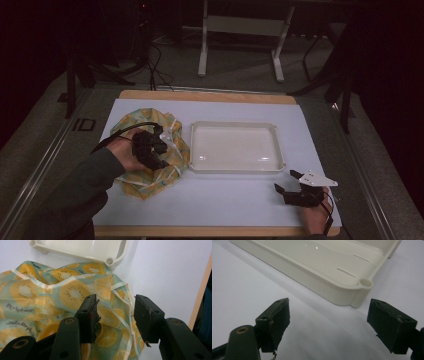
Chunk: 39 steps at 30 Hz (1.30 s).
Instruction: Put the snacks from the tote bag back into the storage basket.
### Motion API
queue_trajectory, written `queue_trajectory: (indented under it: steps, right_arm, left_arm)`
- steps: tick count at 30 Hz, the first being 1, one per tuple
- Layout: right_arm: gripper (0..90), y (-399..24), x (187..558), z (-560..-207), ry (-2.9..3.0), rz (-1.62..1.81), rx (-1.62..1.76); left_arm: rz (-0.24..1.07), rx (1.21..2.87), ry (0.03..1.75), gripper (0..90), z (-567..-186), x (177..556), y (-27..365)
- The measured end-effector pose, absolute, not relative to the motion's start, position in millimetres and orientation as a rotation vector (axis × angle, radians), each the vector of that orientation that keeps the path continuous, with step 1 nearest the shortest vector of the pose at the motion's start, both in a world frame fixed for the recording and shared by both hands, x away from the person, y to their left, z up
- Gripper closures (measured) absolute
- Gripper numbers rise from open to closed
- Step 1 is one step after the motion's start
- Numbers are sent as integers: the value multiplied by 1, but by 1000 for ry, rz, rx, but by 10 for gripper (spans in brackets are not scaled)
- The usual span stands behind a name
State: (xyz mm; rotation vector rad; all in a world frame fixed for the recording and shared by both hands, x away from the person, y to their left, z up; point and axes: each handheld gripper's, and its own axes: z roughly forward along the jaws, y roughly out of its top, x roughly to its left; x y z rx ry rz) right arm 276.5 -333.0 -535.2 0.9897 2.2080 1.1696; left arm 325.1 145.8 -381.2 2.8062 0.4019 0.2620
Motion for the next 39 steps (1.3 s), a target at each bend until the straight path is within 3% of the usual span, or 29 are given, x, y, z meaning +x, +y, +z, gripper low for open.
queue_trajectory:
  steps: [23, 39]
  right_arm:
    - [180, -333, 277, -535, 2212, 1164, 991]
    - [180, -332, 277, -535, 2214, 1164, 992]
  left_arm:
    - [277, 2844, 479, 527, -363, 350, 154]
    - [285, 2822, 658, 524, -359, 366, 177]
